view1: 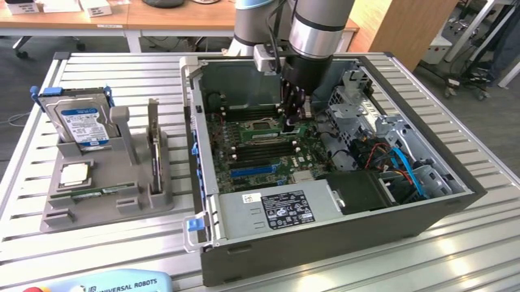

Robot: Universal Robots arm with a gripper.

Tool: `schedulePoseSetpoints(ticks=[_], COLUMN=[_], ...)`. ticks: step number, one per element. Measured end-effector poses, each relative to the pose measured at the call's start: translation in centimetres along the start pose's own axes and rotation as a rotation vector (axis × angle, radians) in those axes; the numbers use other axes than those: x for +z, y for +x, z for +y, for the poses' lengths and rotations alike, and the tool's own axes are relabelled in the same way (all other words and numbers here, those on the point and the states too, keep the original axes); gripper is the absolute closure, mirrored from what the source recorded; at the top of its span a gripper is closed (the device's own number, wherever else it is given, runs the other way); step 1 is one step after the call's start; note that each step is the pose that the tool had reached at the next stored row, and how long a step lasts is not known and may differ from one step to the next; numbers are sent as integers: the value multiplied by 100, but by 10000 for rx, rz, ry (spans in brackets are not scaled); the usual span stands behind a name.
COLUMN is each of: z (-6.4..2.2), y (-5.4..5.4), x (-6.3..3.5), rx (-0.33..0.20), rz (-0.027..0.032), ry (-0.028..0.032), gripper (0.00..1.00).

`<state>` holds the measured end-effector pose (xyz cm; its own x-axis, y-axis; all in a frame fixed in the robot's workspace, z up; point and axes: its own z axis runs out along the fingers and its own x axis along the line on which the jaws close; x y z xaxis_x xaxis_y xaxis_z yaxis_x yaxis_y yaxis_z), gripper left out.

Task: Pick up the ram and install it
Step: 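Insert the ram into the slot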

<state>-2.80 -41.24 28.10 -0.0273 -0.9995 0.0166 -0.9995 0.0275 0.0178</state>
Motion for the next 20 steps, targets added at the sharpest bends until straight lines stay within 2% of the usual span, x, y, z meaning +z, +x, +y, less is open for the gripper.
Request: schedulePoseSetpoints(ticks=[20], z=[6], y=[-26], x=[181], rx=[240], rz=[-1], ry=[-7], gripper=[89])
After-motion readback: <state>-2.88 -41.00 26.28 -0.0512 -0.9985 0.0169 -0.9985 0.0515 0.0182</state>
